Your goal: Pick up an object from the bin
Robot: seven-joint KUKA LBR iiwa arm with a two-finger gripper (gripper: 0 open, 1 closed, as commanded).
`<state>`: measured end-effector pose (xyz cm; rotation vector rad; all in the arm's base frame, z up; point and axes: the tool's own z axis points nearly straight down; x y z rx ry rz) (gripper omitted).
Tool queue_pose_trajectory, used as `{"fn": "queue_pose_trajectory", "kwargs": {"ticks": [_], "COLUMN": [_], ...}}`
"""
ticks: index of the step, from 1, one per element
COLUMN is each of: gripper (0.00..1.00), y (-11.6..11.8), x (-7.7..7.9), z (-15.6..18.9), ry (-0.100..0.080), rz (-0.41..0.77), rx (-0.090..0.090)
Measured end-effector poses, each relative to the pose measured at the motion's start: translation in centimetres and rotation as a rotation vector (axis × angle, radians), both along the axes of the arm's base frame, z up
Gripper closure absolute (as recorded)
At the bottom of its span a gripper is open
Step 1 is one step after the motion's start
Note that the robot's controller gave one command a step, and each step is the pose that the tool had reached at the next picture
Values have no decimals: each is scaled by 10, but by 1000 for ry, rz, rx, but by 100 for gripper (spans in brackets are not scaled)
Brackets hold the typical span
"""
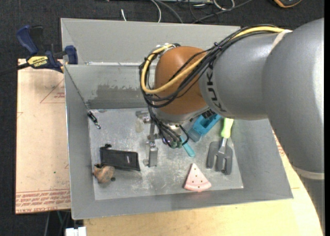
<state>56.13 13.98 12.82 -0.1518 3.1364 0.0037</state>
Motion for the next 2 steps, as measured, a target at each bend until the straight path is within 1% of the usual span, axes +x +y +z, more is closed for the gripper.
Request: {"fn": "queue_pose_trajectory", "kwargs": {"ticks": [1, 2], "gripper": [0, 0], "y": [-35, 22], "x": [-6, -6], "z": [55, 10], "ry": [1, -1], "rz": [-82, 214], "rx": [-2, 2]}}
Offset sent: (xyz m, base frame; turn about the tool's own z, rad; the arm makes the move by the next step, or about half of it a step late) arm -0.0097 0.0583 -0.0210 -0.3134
